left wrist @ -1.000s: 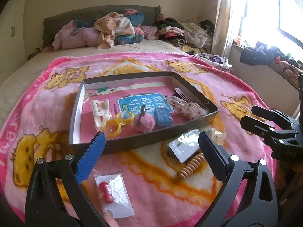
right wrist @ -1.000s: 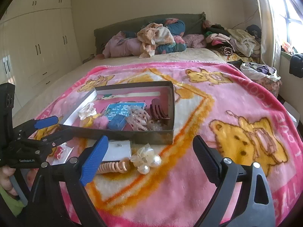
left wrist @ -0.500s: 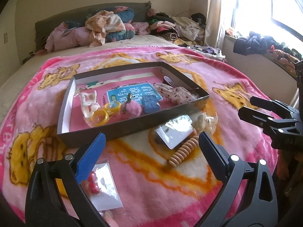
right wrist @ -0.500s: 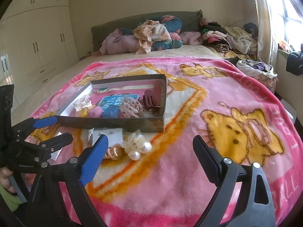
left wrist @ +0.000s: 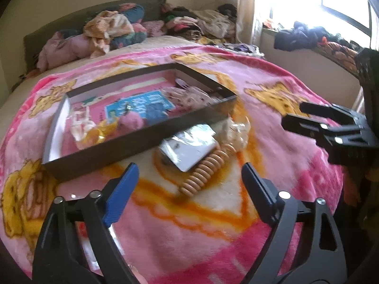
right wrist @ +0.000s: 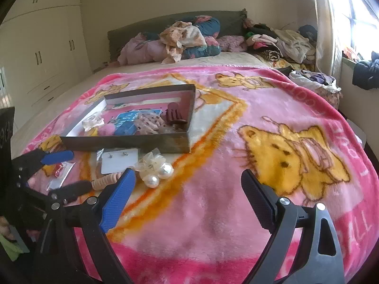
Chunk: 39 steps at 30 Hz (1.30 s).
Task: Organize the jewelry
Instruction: 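Grasp the wooden bead coil with left tool while right tool grasps the pearl claw clip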
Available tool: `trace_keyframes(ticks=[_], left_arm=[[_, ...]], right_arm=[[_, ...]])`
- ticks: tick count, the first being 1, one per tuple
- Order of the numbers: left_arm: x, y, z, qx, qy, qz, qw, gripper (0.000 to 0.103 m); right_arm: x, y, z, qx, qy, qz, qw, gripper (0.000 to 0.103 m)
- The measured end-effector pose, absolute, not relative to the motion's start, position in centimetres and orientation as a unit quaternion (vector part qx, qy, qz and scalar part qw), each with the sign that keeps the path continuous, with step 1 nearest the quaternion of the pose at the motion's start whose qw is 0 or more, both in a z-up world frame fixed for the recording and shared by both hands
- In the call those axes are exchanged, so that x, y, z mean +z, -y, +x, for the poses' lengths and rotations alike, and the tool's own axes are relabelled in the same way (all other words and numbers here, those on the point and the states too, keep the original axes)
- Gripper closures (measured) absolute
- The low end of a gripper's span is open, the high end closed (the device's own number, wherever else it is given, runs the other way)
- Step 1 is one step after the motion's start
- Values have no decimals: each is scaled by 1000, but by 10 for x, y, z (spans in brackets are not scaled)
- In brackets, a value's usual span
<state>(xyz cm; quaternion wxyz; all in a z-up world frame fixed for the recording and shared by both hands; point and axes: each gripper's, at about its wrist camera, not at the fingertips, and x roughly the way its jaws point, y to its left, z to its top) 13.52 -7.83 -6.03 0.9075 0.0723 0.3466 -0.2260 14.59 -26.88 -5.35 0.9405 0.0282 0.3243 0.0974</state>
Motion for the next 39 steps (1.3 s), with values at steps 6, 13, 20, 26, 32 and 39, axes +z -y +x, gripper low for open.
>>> trace_keyframes(ticks=[6,13,20,26,32,39], left_arm=[[-74,87,140,-241,-361,81,898,48],[-86,90,147,-244,-377,86,889,55],[-91,92,149,-249,-383,86,885,59],[-92,93,151,-246,-386,89,885,67],[-95,94,151,-247,-390,89,883,76],[-97,91,147,-251,-397,87,878,85]], right_arm=[[-59,271,153,102,-333,34,937,15],[-70,265,168,123,-355,39,926,15],[-81,247,185,143,-375,9,916,17],[-88,236,197,151,-386,-13,910,24],[-96,226,210,162,-395,-31,904,31],[-98,226,223,180,-400,-9,898,39]])
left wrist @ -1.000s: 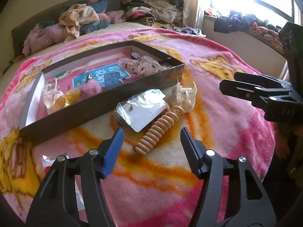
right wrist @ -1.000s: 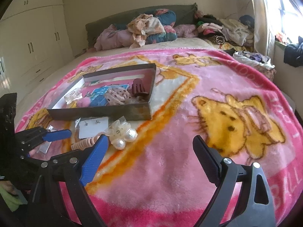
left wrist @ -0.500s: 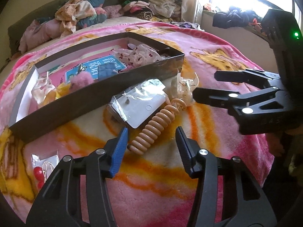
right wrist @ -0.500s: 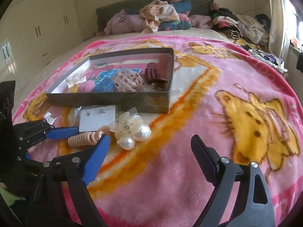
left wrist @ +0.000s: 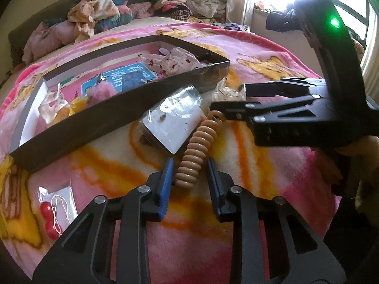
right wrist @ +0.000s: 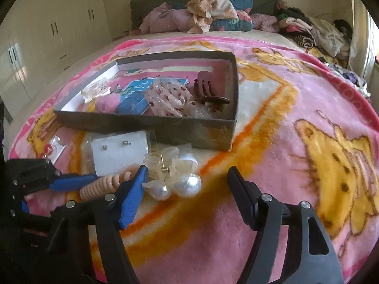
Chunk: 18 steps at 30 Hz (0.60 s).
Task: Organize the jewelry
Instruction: 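Grasp the wooden bead coil with left tool while right tool grasps the pearl claw clip, then carry the bead coil over the tray with left tool while right tool carries the pearl clip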
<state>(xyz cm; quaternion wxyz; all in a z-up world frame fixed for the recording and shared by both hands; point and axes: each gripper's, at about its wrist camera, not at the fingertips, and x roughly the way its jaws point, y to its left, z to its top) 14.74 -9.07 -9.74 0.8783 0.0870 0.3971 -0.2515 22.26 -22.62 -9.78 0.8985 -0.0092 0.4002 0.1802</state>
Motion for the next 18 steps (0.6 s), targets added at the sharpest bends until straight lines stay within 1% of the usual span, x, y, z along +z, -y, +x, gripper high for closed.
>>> trace_keyframes(ticks=[2,3,4,13,18], left_arm=[[-98,93,146,-255,-399,89,876,89],[-98,94,144,-256,-399,91,876,90],[-98,94,143,-256,-399,93,875,90],[-92,93,137,-262,-397,82,876,92],[-80,92,134,-265,-383,77,882,92]], right_arm=[[-98,226,223,188,-402,-5,896,47],[-99,225,223,194,-403,-5,895,56],[-99,224,222,196,-404,-6,893,60],[-93,236,206,175,-394,10,902,61],[-84,246,194,168,-381,26,909,61]])
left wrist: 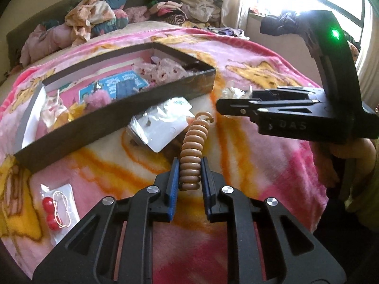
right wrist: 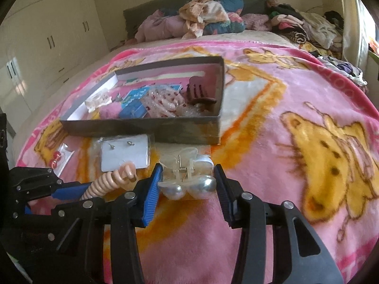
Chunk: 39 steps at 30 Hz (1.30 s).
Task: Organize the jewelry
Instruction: 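Carry the bead coil over the tray with left tool while right tool carries the pearl clip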
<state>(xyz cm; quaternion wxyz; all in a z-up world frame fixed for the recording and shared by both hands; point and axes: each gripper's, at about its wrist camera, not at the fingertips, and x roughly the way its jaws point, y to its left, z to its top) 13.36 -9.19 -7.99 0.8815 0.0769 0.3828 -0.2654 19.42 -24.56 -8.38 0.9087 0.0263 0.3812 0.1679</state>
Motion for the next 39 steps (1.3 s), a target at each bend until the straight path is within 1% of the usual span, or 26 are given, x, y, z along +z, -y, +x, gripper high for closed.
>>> trace_keyframes(ticks=[6,17,28,39], left_arm=[[-63,82,133,-261,-365,62,891,92],[-42,53,143,-228,-346,26,910,92],[-32,15,160,-190,-338,-16,922,92],[-34,-10,176,-157,-336,-30,928,92]], right_arm=[[-74,254,179,167,-373,48,912,61],[-58,232,170,182,-364,36,913,61],[-47,199,186,203,-357,17,912,61],[-45,177,209,217,-356,6,909,61]])
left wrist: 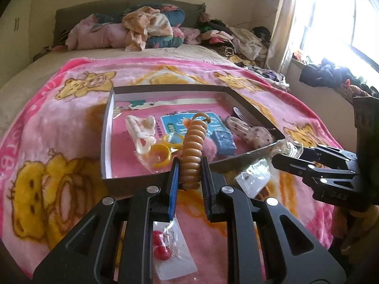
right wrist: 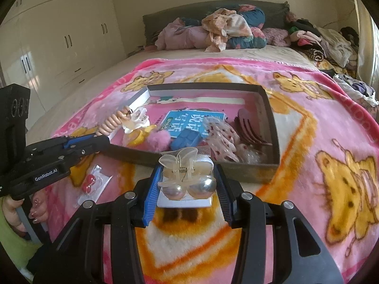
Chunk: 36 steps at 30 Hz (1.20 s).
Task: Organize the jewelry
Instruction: 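Carry the bead coil over the tray with left tool while right tool carries the pearl clip, then lower and release the bead coil in the tray with left tool while right tool releases the pearl clip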
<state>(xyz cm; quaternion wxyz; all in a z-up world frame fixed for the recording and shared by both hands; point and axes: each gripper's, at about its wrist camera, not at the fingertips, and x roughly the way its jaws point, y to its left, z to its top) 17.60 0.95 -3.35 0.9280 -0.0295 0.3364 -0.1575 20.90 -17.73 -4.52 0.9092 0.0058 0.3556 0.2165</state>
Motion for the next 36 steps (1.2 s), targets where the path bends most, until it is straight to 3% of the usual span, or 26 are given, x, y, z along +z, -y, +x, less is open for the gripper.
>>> trace_keyframes(ticks=[36], left_arm=[[-43,3,242,-146,-348,-37,925,92]], right_arm=[[-42,184,280,174,-352,8,920,61]])
